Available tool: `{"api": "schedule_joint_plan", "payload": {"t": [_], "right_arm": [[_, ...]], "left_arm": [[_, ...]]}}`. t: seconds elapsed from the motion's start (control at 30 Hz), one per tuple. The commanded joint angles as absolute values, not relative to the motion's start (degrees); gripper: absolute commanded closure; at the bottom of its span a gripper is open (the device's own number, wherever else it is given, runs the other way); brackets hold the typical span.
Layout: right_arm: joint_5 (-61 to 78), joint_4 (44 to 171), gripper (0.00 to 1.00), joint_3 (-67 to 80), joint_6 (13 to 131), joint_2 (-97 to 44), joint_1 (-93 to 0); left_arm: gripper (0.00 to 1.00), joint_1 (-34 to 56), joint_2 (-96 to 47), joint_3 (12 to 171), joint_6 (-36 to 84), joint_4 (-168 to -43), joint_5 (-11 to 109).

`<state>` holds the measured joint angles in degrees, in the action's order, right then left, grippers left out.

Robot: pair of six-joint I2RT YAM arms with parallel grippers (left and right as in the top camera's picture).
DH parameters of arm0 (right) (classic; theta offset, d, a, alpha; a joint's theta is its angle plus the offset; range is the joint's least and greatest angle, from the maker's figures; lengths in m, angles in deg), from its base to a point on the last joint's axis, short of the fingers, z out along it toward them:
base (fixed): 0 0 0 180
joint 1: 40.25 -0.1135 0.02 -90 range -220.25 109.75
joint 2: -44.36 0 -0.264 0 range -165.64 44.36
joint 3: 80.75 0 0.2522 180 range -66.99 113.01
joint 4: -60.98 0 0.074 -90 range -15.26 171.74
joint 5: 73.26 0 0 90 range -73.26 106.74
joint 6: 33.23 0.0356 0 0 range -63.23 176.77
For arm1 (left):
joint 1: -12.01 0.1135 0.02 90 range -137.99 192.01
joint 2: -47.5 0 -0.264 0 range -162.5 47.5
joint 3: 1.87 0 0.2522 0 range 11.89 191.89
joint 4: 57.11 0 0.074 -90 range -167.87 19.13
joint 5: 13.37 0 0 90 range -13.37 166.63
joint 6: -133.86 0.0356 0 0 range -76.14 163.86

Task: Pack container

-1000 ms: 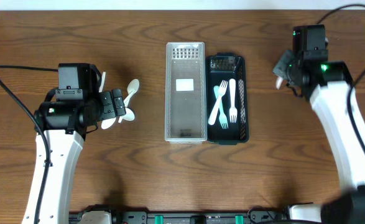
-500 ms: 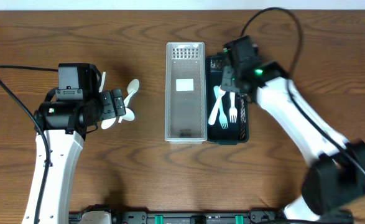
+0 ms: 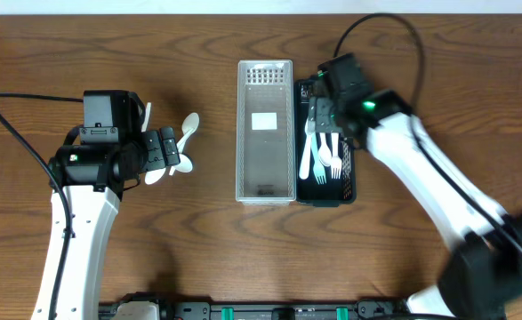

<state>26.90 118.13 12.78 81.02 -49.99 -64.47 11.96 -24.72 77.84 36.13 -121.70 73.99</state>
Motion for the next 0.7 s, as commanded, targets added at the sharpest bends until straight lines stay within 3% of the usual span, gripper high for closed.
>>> {"api": "schedule_joint_plan", "payload": {"t": [0.0, 0.17, 0.23, 0.43, 0.67], "right_arm": [[29.0, 118.8, 0.16, 14.8, 77.4, -40.8, -61.4], [30.4, 122.6, 0.11, 14.8, 77.5, -31.8, -53.3], [29.9, 124.1, 0.01, 14.8, 77.5, -29.9, -50.1], [29.8, 129.3, 0.01, 14.7, 77.5, -28.6, -44.3], [29.8, 132.3, 0.01, 14.7, 77.5, -30.2, -43.3]], "left_arm": [[0.02, 12.2, -24.7, 79.0, 35.6, -121.9, 74.3], [0.02, 12.2, -24.7, 79.0, 34.8, -121.8, 73.4], [0.02, 12.2, -24.7, 79.0, 31.3, -122.2, 68.4], [0.02, 12.2, -24.7, 79.0, 30.3, -123.3, 63.5], [0.02, 12.3, -26.0, 80.0, 28.5, -126.6, 74.2]]}}
